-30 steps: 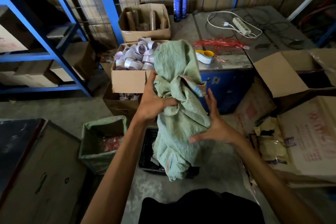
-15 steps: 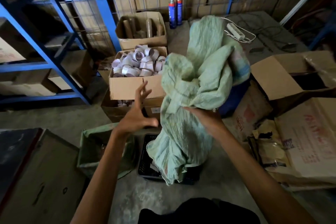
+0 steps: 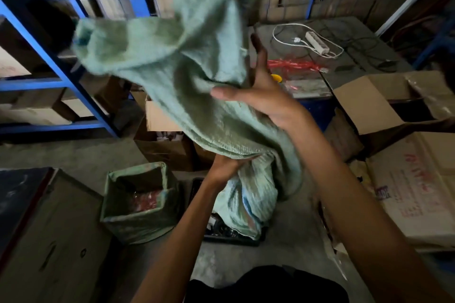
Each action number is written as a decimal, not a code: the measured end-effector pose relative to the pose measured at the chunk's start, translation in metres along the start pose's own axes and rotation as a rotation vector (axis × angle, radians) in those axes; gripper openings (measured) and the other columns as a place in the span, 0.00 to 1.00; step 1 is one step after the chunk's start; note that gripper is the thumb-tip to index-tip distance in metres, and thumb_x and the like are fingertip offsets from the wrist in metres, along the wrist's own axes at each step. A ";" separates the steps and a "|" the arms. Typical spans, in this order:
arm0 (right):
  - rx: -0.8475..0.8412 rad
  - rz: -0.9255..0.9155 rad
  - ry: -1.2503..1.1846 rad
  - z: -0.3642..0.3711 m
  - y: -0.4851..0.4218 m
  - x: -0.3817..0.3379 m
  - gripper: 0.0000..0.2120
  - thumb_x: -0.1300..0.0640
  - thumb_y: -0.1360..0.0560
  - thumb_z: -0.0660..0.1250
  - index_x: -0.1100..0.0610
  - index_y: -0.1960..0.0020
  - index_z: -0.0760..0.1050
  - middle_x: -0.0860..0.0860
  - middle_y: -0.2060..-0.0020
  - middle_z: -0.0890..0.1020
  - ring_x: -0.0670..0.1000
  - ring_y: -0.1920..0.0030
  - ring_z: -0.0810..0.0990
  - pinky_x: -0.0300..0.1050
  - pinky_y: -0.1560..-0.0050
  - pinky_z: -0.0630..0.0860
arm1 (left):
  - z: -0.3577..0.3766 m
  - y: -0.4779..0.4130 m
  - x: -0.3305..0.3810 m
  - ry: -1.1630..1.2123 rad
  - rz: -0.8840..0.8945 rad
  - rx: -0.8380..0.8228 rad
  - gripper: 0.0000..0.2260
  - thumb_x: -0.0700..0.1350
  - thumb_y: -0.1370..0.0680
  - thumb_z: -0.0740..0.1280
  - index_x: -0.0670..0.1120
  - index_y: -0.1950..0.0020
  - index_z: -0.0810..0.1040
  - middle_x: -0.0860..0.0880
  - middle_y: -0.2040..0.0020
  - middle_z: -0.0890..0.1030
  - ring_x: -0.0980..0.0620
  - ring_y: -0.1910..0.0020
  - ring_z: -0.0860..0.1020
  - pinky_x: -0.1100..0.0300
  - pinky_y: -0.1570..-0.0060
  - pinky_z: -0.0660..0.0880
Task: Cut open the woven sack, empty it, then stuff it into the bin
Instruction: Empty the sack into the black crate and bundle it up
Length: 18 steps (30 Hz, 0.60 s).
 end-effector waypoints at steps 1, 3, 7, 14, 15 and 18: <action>-0.033 -0.009 0.061 -0.006 0.001 -0.006 0.68 0.49 0.42 0.85 0.51 0.19 0.39 0.55 0.20 0.59 0.51 0.21 0.61 0.53 0.22 0.61 | 0.000 0.001 -0.002 0.020 -0.023 -0.014 0.20 0.34 0.28 0.78 0.46 0.40 0.80 0.55 0.45 0.85 0.62 0.47 0.84 0.71 0.54 0.79; -0.017 -0.019 0.206 -0.028 0.006 -0.007 0.69 0.36 0.44 0.82 0.46 0.19 0.39 0.54 0.19 0.54 0.50 0.20 0.58 0.56 0.21 0.59 | -0.003 0.002 -0.001 0.102 -0.087 -0.033 0.21 0.32 0.23 0.72 0.37 0.31 0.75 0.43 0.35 0.81 0.66 0.52 0.85 0.71 0.58 0.80; -0.096 0.088 0.377 -0.058 0.029 0.032 0.67 0.28 0.46 0.78 0.43 0.19 0.43 0.49 0.19 0.54 0.49 0.20 0.57 0.60 0.22 0.59 | -0.016 0.002 0.025 0.205 -0.067 0.011 0.31 0.43 0.29 0.76 0.36 0.28 0.73 0.42 0.31 0.79 0.48 0.35 0.80 0.65 0.50 0.82; 0.084 0.143 0.536 -0.094 0.071 0.076 0.68 0.23 0.51 0.74 0.37 0.20 0.43 0.33 0.26 0.60 0.44 0.24 0.58 0.72 0.24 0.44 | -0.019 -0.001 0.047 0.455 -0.082 0.067 0.26 0.44 0.27 0.76 0.42 0.30 0.77 0.40 0.34 0.81 0.38 0.35 0.79 0.38 0.32 0.74; 0.044 0.147 0.478 -0.092 0.075 0.082 0.70 0.23 0.51 0.75 0.37 0.20 0.40 0.27 0.27 0.58 0.46 0.22 0.57 0.73 0.25 0.44 | -0.018 -0.003 0.047 0.505 -0.096 0.067 0.28 0.45 0.28 0.77 0.41 0.29 0.76 0.39 0.33 0.81 0.38 0.34 0.79 0.38 0.32 0.73; -0.141 0.212 0.508 -0.057 0.090 0.112 0.77 0.29 0.53 0.81 0.34 0.24 0.27 0.33 0.22 0.53 0.51 0.20 0.55 0.67 0.22 0.50 | -0.006 -0.003 0.053 0.657 -0.091 0.052 0.28 0.46 0.27 0.75 0.40 0.28 0.76 0.38 0.32 0.79 0.38 0.33 0.78 0.41 0.32 0.74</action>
Point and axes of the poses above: each hand's wrist, its own y-axis away from the middle knuckle, its own z-axis out of the palm, x = y × z, the point moved 10 cm from there along -y, towards the middle knuckle
